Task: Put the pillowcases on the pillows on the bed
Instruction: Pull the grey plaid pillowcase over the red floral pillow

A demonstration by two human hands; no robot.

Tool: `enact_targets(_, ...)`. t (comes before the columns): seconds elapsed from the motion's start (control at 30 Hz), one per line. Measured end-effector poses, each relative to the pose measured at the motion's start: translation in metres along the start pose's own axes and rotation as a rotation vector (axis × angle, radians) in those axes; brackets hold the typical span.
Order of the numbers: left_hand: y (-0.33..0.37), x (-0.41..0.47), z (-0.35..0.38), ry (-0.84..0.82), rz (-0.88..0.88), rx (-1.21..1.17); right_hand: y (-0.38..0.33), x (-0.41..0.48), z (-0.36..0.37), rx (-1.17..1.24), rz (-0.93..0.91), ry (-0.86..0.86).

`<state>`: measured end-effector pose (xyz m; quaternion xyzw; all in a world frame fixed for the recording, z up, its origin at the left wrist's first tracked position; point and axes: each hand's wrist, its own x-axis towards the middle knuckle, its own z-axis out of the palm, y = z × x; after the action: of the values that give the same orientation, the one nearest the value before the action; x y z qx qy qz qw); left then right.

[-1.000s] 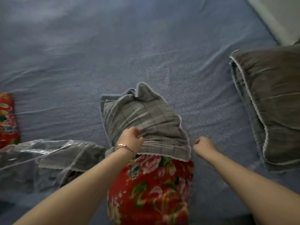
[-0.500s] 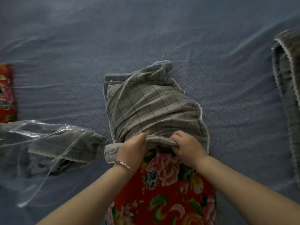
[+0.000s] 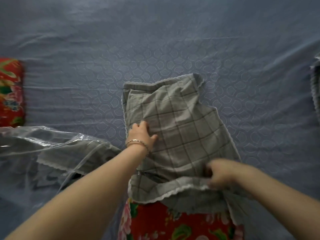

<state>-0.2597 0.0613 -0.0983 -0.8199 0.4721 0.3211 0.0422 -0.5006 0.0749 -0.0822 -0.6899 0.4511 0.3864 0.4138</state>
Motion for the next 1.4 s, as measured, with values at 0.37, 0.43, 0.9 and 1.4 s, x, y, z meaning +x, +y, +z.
enact_targets(0.37,-0.030,-0.007,0.014,0.372,0.424,-0.273,-0.021,0.084,-0.048,-0.141,-0.078,0.850)
enact_targets(0.43,-0.040,-0.013,0.017,0.435,0.565,-0.244,-0.011,0.085,-0.042,-0.139,-0.267,0.915)
enact_targets(0.9,-0.016,-0.004,0.012,-0.299,0.382,0.451,0.021,0.058,-0.001,-0.293,-0.472,0.946)
enact_targets(1.4,0.050,0.102,0.007,0.177,0.556,0.315,0.077,0.086,-0.012,0.845,0.297,0.880)
